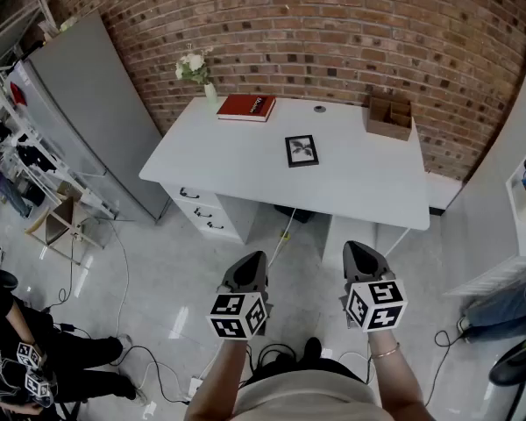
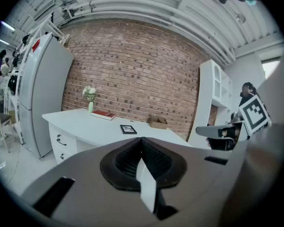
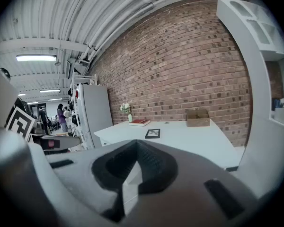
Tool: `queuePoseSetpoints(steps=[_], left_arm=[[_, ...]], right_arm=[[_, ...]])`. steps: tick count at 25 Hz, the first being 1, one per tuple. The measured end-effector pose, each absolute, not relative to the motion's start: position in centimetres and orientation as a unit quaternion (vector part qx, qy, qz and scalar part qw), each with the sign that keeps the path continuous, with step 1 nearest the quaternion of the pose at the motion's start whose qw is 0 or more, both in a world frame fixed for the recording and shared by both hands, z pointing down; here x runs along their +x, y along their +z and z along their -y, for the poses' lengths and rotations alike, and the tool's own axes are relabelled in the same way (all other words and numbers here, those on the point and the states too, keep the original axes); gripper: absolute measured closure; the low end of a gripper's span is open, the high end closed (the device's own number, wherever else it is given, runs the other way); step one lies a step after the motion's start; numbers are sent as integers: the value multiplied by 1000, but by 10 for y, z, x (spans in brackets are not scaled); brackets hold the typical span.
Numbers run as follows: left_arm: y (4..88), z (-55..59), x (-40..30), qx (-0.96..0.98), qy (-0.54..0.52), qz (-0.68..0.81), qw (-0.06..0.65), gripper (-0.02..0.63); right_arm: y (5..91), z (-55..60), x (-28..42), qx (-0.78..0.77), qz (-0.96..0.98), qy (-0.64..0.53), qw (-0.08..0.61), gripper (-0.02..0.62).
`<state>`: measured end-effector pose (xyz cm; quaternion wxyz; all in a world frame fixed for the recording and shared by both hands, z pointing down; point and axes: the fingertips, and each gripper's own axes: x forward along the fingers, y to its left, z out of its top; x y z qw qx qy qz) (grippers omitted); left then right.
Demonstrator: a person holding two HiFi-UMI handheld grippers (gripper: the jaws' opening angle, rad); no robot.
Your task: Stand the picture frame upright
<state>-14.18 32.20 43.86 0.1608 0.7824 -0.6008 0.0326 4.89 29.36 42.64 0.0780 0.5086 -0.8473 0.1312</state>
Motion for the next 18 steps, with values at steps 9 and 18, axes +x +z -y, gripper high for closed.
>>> queuePoseSetpoints(steps=[9, 18], left_arm=[[435, -306, -114, 782, 37, 604, 149, 614], [427, -293, -110, 776, 40, 613, 140, 612]], right_arm=[[431, -280, 69, 496, 854, 132, 88, 592], [427, -271, 70, 483, 862, 137, 68, 592]])
